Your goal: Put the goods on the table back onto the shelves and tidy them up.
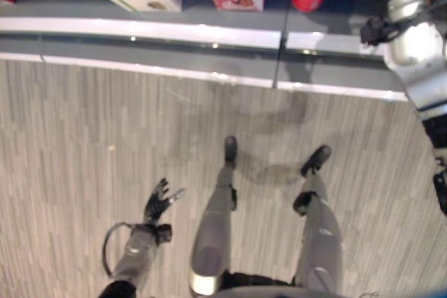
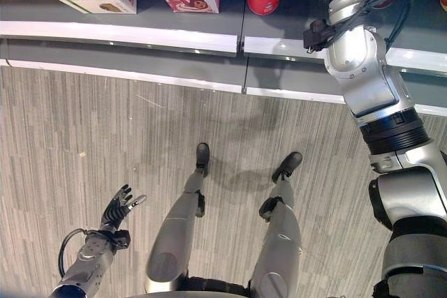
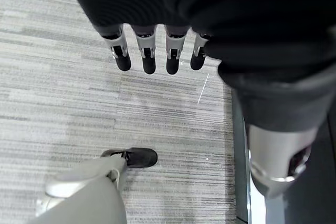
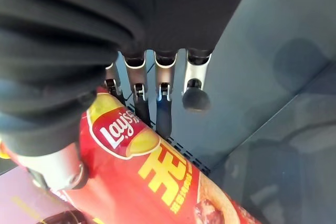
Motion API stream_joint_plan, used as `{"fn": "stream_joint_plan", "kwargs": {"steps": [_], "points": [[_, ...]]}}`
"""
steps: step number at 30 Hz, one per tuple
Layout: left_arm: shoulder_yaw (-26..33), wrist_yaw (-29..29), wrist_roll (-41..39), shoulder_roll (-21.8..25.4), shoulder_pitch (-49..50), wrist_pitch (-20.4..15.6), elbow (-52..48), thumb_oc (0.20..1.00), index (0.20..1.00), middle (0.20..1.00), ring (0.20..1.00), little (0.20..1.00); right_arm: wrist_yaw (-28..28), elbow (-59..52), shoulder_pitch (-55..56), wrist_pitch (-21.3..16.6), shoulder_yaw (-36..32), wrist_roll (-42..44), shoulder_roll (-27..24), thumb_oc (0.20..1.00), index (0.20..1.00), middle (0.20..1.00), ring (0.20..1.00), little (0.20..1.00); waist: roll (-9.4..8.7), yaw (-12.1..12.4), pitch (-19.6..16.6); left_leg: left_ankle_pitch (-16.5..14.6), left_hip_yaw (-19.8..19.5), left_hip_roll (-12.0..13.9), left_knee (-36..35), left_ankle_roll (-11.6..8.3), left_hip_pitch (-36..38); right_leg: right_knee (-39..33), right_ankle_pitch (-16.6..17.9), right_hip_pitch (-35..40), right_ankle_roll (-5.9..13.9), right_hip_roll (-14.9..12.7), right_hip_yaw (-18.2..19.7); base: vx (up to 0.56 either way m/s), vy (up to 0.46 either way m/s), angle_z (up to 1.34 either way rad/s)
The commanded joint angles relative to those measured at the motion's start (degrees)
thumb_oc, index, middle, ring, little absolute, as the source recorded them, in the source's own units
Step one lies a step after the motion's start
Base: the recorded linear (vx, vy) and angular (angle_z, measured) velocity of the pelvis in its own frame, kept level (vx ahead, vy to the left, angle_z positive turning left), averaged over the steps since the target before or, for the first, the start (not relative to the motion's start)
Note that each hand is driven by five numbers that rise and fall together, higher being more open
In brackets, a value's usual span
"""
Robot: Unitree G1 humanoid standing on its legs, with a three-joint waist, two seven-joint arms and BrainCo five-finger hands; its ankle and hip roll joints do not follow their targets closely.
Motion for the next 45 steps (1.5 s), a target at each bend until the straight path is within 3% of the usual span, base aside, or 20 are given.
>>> {"fn": "stream_joint_plan", "kwargs": {"steps": [1,25,26,27,28,41,45], "points": [[-1.93,1.11,-0.65,4.39,2.65,-1.47,-1.03,1.000,1.000,1.000,1.000,1.000,-2.11,1.75,-6.42,-1.87,2.52,1.64,-4.49,0.200,0.200,0.200,0.200,0.200,0.27,0.91,-1.19,1.38,-2.06,3.33,-3.51,-3.12,1.74,12.64,-4.29,-2.13,8.59,-6.68,4.04,0.00,0.000,0.00],[-2.15,1.53,-0.84,4.62,3.08,-1.35,-0.75,1.000,1.000,1.000,1.000,1.000,-2.45,3.87,-5.09,-1.10,2.06,1.74,-4.30,0.200,0.200,0.200,0.200,0.200,-0.29,0.14,-1.19,1.16,-2.34,3.27,-3.54,-2.92,2.04,12.66,-3.62,-2.20,8.68,-6.56,3.73,0.00,0.000,0.00],[-2.16,1.52,-0.88,4.59,3.10,-1.38,-0.80,1.000,1.000,1.000,1.000,1.000,-2.74,4.06,-5.12,-1.05,2.00,1.46,-4.21,0.438,0.438,0.438,0.438,0.438,-0.24,0.19,-1.19,1.18,-2.38,3.22,-3.57,-2.93,2.01,12.69,-3.60,-2.25,8.67,-6.58,3.72,0.00,0.000,0.00],[-2.20,1.53,-0.89,4.56,3.04,-1.36,-0.75,1.000,1.000,1.000,1.000,1.000,-3.02,4.25,-5.27,-1.02,1.97,1.25,-4.10,0.573,0.573,0.573,0.573,0.573,-0.20,0.23,-1.19,1.21,-2.43,3.18,-3.58,-2.93,1.96,12.74,-3.63,-2.31,8.66,-6.57,3.74,0.00,0.000,0.00],[-2.26,1.58,-0.86,4.62,3.05,-1.43,-0.70,1.000,1.000,1.000,1.000,1.000,-3.10,4.41,-5.53,-0.85,1.96,1.07,-4.03,1.000,1.000,1.000,1.000,1.000,-0.17,0.23,-1.19,1.21,-2.47,3.15,-3.57,-2.90,1.89,12.84,-3.68,-2.48,8.64,-6.58,3.79,0.00,0.000,0.00],[-2.60,1.87,-0.87,4.31,2.85,-1.36,0.50,1.000,1.000,1.000,1.000,1.000,-5.94,4.60,-6.77,-0.03,0.61,-1.26,-3.67,1.000,1.000,1.000,1.000,1.000,0.00,0.35,-1.19,1.00,-2.79,2.81,-3.65,-2.74,2.74,12.72,-3.60,-1.36,8.69,-6.70,3.53,0.00,0.000,0.00],[-2.51,2.50,0.48,3.48,1.91,-0.86,0.68,1.000,1.000,1.000,1.000,1.000,-11.31,0.09,-2.18,0.98,-4.98,-6.79,-3.98,1.000,1.000,1.000,1.000,1.000,0.07,-0.29,-1.19,0.79,-2.85,2.53,-3.71,-2.71,4.45,12.61,-3.74,0.71,8.75,-6.69,3.15,0.00,0.006,0.02]]}}
